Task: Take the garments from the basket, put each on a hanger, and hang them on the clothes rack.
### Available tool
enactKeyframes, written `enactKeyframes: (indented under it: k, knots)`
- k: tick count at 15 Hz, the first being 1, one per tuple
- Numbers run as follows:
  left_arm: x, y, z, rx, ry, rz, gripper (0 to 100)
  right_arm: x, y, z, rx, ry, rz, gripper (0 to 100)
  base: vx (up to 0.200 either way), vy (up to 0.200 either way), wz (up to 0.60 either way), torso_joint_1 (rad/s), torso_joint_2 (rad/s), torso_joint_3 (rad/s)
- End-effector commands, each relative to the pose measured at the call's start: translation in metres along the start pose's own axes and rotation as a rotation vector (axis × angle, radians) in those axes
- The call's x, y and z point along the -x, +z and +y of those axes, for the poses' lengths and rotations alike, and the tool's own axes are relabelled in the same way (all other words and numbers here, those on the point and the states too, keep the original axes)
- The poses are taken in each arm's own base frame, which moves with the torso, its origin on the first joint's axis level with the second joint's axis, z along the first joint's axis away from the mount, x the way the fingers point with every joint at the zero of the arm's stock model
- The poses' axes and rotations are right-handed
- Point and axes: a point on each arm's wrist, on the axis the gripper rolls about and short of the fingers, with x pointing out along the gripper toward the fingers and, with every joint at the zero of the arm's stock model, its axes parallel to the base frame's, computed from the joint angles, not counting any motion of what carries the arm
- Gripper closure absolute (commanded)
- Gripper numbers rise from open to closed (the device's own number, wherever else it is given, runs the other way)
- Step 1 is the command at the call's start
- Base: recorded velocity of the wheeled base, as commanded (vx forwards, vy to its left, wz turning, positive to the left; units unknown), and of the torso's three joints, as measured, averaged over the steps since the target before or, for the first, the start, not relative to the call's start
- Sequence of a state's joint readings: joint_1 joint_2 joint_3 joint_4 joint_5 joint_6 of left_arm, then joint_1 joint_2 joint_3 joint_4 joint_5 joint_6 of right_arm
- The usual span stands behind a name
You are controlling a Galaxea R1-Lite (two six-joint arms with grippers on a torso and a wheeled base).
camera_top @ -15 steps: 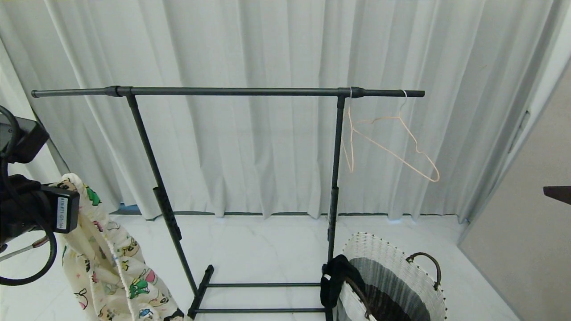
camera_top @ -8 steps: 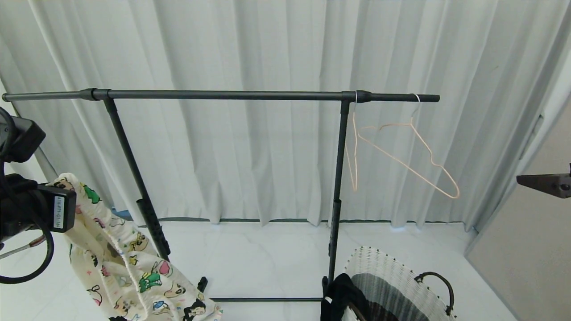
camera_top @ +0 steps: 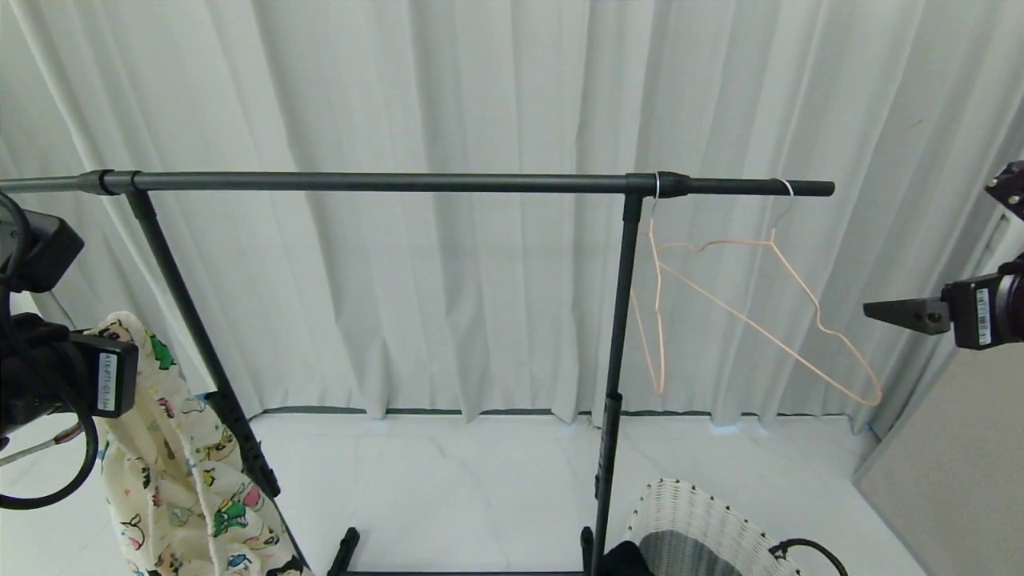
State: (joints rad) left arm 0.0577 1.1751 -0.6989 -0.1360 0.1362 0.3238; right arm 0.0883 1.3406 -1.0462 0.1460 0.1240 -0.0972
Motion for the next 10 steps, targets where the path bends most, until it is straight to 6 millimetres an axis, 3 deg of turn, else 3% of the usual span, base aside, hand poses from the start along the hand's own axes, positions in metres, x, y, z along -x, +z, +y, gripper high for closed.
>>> enactKeyframes:
  k: [1, 6, 10]
  knots:
    - [-0.001, -0.001, 0.0, 0.0, 0.0, 0.004, 100, -0.031, -0.002, -0.009, -0.016, -0.007, 0.051, 0, 0.0, 0.0, 0.0, 0.0, 0.0, 0.0]
    - [0.0, 0.004, 0.002, 0.01, 0.016, -0.044, 100, -0.088, 0.001, -0.044, 0.008, 0.059, 0.094, 0, 0.0, 0.0, 0.0, 0.0, 0.0, 0.0]
    - [0.0, 0.001, 0.0, 0.01, 0.013, -0.037, 100, -0.131, -0.015, -0.062, 0.058, 0.13, 0.123, 0, 0.0, 0.0, 0.0, 0.0, 0.0, 0.0]
